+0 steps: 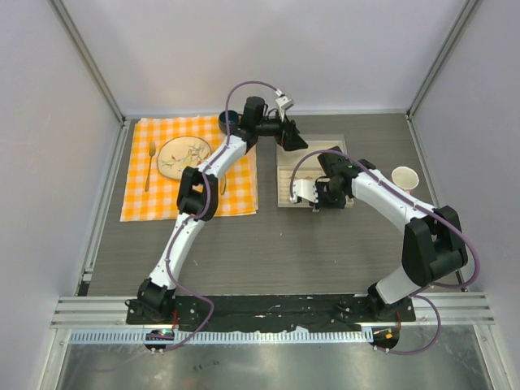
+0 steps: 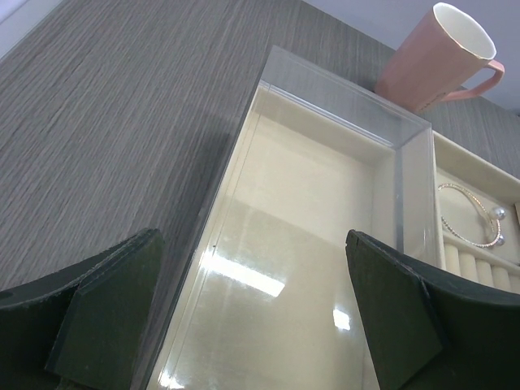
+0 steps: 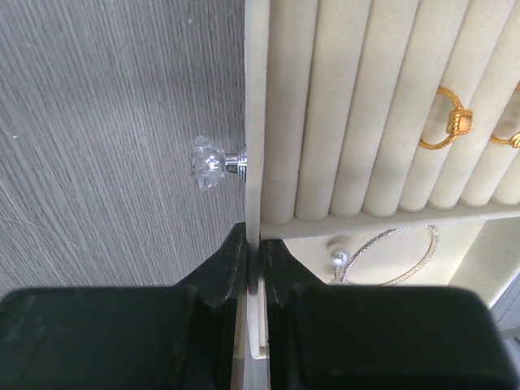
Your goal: Organize the mixed jewelry
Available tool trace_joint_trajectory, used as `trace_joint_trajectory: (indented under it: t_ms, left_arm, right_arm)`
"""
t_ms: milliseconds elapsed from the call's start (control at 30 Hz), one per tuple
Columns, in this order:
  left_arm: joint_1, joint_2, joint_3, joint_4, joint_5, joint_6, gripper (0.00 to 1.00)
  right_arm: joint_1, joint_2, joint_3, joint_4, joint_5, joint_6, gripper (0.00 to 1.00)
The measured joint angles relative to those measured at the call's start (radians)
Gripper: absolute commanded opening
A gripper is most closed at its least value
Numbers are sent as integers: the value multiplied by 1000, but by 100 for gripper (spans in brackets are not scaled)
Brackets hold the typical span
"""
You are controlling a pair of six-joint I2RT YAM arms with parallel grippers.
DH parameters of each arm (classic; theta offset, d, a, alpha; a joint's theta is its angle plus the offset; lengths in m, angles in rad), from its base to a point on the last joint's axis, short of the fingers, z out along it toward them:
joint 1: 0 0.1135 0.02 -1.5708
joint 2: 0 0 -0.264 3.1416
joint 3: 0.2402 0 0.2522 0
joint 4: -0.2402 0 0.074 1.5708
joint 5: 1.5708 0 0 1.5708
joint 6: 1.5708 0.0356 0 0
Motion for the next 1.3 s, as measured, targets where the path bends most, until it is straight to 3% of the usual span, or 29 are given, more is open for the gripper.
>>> trace_joint_trajectory:
  t_ms: [1300]
  left_arm:
    - [-6, 15, 0, 18, 4, -2, 100]
  right_arm:
    - [-3, 10, 16, -13, 24, 0, 1]
